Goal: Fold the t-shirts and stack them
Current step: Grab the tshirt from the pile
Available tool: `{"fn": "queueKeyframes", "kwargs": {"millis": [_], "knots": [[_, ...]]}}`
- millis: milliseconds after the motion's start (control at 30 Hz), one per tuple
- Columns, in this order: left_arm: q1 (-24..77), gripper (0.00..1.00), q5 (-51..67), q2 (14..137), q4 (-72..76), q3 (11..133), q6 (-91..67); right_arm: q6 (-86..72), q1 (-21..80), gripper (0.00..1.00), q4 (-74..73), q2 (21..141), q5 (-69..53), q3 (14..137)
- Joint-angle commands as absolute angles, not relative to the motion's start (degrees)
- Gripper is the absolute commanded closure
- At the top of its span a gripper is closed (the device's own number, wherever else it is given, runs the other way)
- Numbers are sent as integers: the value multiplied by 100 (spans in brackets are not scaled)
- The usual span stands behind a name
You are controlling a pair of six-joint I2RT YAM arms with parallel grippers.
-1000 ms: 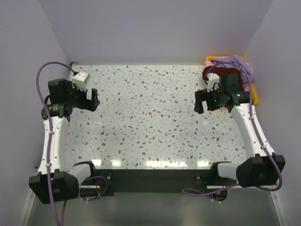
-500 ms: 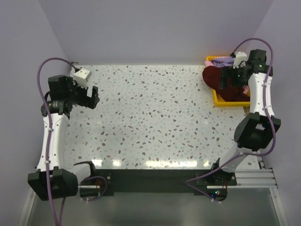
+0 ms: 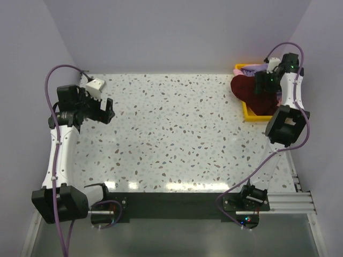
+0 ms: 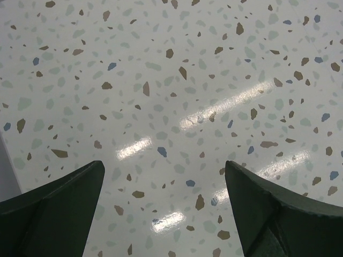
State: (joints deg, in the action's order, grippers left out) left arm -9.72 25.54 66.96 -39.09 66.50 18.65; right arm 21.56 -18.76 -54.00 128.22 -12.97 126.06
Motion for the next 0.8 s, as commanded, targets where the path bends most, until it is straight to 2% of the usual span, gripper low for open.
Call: {"fn": "queueKeyframes", "kwargs": {"millis": [0, 100, 133, 300, 333, 367, 533, 767], "knots": [[-958, 0, 2646, 6741, -3902, 6891, 1986, 2066, -1872, 1, -5371, 12954, -1441, 12868], [-949, 0, 2610, 6767, -3902, 6908, 1951, 2065, -1872, 6, -5352, 13060, -1502, 12779], [-949, 0, 2610, 6776, -3894, 6926, 1942, 2092, -1872, 25, -5396, 13087, -1520, 12771], [-949, 0, 2645, 6803, -3885, 6970, 1837, 2197, -1872, 70, -5598, 12973, -1687, 12797], [-949, 0, 2654, 6811, -3885, 6970, 1828, 2232, -1872, 95, -5729, 12947, -1740, 12858], [-949, 0, 2663, 6812, -3893, 6970, 1811, 2241, -1872, 100, -5800, 12868, -1801, 12911], [-949, 0, 2707, 6794, -3955, 7040, 1784, 2320, -1872, 100, -6363, 12298, -2249, 13289], [-958, 0, 2646, 6759, -3850, 7163, 1679, 1865, -1784, 100, -6732, 11200, -3619, 14026]]}}
